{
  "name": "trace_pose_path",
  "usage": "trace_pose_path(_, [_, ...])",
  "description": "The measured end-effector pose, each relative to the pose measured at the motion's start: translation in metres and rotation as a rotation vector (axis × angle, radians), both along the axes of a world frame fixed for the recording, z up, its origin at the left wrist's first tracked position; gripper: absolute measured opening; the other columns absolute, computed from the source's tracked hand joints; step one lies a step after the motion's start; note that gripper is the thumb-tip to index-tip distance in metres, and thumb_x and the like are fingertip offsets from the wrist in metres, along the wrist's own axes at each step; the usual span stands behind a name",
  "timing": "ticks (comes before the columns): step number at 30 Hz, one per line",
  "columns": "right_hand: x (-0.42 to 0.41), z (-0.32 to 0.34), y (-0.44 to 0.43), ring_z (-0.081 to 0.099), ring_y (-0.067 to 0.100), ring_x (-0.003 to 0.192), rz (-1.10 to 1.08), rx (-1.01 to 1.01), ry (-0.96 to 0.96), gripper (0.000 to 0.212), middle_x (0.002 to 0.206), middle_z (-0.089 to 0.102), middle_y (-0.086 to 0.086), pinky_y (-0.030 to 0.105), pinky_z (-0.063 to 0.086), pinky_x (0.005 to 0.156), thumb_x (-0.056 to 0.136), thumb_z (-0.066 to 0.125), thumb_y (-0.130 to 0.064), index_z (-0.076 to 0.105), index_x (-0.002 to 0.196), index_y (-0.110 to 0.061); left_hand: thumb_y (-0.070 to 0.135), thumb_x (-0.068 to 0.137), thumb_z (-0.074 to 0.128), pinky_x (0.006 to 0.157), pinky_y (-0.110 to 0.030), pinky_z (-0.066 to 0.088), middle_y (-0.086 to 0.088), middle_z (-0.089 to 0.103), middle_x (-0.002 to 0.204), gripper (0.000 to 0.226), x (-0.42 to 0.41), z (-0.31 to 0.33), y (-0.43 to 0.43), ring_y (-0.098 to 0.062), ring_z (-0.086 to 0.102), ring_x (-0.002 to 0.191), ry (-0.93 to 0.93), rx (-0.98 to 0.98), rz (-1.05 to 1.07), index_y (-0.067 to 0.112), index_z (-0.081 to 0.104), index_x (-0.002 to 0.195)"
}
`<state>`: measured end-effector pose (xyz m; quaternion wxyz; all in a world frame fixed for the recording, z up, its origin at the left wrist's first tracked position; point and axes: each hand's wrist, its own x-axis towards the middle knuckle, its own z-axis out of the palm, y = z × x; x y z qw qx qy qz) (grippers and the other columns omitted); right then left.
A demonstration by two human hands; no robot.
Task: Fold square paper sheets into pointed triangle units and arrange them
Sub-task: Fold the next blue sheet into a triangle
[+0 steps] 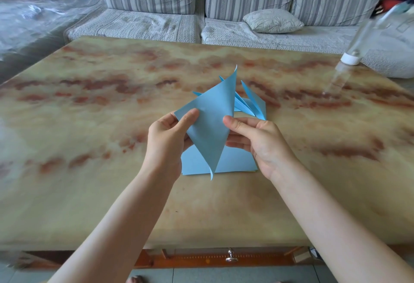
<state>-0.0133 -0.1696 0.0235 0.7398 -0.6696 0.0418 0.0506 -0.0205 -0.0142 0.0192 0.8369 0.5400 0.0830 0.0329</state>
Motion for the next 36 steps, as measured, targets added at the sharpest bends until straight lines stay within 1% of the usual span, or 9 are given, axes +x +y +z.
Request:
trace_pose_path(5, [-0.0021, 0.0015, 0.0020, 0.070, 0.021, 0.079, 0.017, 0.040, 0.017, 0.033, 0.092, 0.075, 0.010, 0.031, 0.057, 0.074, 0.069, 0.075, -0.034, 0.074, 0.091, -0.009, 0.012, 0.090, 0.062, 0.069, -0.024, 0.057, -0.009, 0.074, 0.094, 0.012, -0.0006, 0.0010, -0.0003, -0.018, 0.071, 0.081, -0.004, -0.022, 0.024, 0.005, 0.068, 0.098])
trace_pose_path(10, [-0.0012, 0.0002, 0.0035, 0.071, 0.021, 0.078, -0.022, -0.008, -0.025, 0.016, 0.089, 0.075, 0.010, 0.031, 0.059, 0.078, 0.081, 0.071, -0.023, 0.074, 0.088, -0.008, 0.012, 0.090, 0.062, 0.072, -0.025, 0.057, -0.010, 0.074, 0.096, 0.012, -0.0015, 0.0002, -0.0020, -0.020, 0.071, 0.084, 0.000, -0.026, 0.031, 0.005, 0.068, 0.098])
trace_pose_path(14, [-0.0026, 0.0016, 0.0055, 0.072, 0.025, 0.084, -0.005, 0.014, -0.006, 0.039, 0.093, 0.075, 0.012, 0.031, 0.058, 0.076, 0.070, 0.074, -0.035, 0.073, 0.095, -0.004, 0.012, 0.090, 0.062, 0.070, -0.024, 0.057, -0.008, 0.074, 0.094, 0.010, -0.0013, 0.0000, -0.0016, -0.019, 0.070, 0.083, 0.006, -0.036, 0.061, 0.007, 0.069, 0.096])
trace_pose_path(15, [-0.0034, 0.0018, 0.0058, 0.072, 0.025, 0.084, 0.011, 0.007, -0.006, 0.039, 0.093, 0.075, 0.011, 0.031, 0.058, 0.076, 0.069, 0.075, -0.035, 0.074, 0.094, -0.005, 0.012, 0.090, 0.062, 0.069, -0.023, 0.056, -0.007, 0.074, 0.092, 0.009, -0.0010, 0.0000, -0.0013, -0.019, 0.070, 0.082, 0.008, -0.042, 0.068, 0.008, 0.069, 0.095])
trace_pose_path(19, [-0.0054, 0.0022, 0.0073, 0.071, 0.019, 0.074, -0.008, -0.016, -0.037, 0.010, 0.085, 0.075, 0.008, 0.027, 0.059, 0.075, 0.082, 0.072, -0.018, 0.074, 0.085, -0.008, 0.012, 0.090, 0.063, 0.070, -0.024, 0.057, -0.007, 0.074, 0.091, 0.009, -0.0006, -0.0002, -0.0031, -0.018, 0.070, 0.080, 0.010, -0.058, 0.074, 0.007, 0.068, 0.095])
trace_pose_path(22, [-0.0051, 0.0018, 0.0074, 0.071, 0.021, 0.076, -0.026, -0.014, -0.028, 0.012, 0.087, 0.075, 0.010, 0.027, 0.059, 0.073, 0.082, 0.072, -0.018, 0.074, 0.087, -0.007, 0.011, 0.090, 0.062, 0.070, -0.024, 0.057, -0.007, 0.074, 0.091, 0.009, -0.0008, -0.0008, -0.0055, -0.018, 0.070, 0.081, 0.015, -0.072, 0.074, 0.006, 0.068, 0.096])
trace_pose_path(26, [-0.0075, 0.0015, 0.0069, 0.072, 0.019, 0.077, 0.038, -0.049, -0.007, 0.020, 0.085, 0.076, 0.005, 0.026, 0.059, 0.072, 0.079, 0.074, -0.028, 0.075, 0.087, -0.010, 0.011, 0.090, 0.062, 0.071, -0.025, 0.058, -0.008, 0.073, 0.091, 0.008, 0.0008, -0.0008, -0.0045, -0.020, 0.070, 0.081, 0.023, -0.091, 0.105, 0.006, 0.067, 0.093])
trace_pose_path(31, [-0.0069, -0.0023, 0.0070, 0.071, 0.017, 0.072, 0.035, -0.108, -0.022, 0.014, 0.083, 0.076, 0.006, 0.026, 0.059, 0.074, 0.082, 0.073, -0.020, 0.075, 0.085, -0.006, 0.011, 0.090, 0.063, 0.073, -0.027, 0.057, -0.009, 0.072, 0.092, 0.007, 0.0015, -0.0005, -0.0047, -0.020, 0.068, 0.080, 0.015, -0.090, 0.114, 0.006, 0.067, 0.093])
trace_pose_path(36, [-0.0084, -0.0012, 0.0065, 0.072, 0.017, 0.076, 0.074, -0.076, -0.001, 0.019, 0.084, 0.076, 0.005, 0.026, 0.059, 0.073, 0.080, 0.073, -0.026, 0.075, 0.085, -0.008, 0.011, 0.091, 0.061, 0.069, -0.024, 0.057, -0.009, 0.072, 0.094, 0.010, 0.0009, 0.0012, -0.0047, -0.019, 0.069, 0.079, 0.022, -0.140, 0.125, 0.004, 0.066, 0.097])
